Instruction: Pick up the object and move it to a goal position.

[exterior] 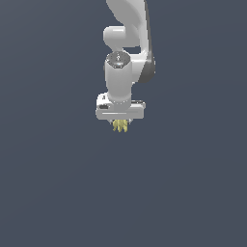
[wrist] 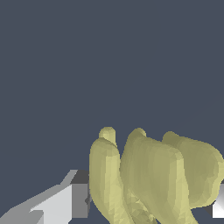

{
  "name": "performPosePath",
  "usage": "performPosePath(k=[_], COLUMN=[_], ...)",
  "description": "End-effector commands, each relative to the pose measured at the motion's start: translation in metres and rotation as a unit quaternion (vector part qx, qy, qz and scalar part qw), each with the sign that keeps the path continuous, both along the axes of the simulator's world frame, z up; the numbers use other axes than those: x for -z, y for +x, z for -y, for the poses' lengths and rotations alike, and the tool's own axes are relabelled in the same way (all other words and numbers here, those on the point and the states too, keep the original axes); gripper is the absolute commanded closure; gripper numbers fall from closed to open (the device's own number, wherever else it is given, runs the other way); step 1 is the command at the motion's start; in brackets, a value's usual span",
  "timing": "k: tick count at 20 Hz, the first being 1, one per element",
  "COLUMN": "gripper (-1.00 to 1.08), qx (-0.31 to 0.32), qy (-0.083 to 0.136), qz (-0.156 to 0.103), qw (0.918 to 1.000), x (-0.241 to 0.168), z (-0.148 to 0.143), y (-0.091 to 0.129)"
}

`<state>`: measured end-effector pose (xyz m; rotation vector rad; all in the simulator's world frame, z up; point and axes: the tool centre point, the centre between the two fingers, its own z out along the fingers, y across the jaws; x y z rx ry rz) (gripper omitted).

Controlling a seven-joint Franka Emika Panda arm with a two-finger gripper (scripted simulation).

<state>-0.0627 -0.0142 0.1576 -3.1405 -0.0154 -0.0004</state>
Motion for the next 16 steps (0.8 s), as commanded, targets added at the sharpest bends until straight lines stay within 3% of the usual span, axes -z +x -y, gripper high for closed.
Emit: performPosePath(k=[1,16], gripper=[1.08,1.08], qx=[0.000,0.000], qy=[0.001,0.001], qz=[0.000,0.000], qw=[1.0000,1.0000], x=[-0.026,-0.187], z=[0.014,0.104], y=[-0.007,-0.046])
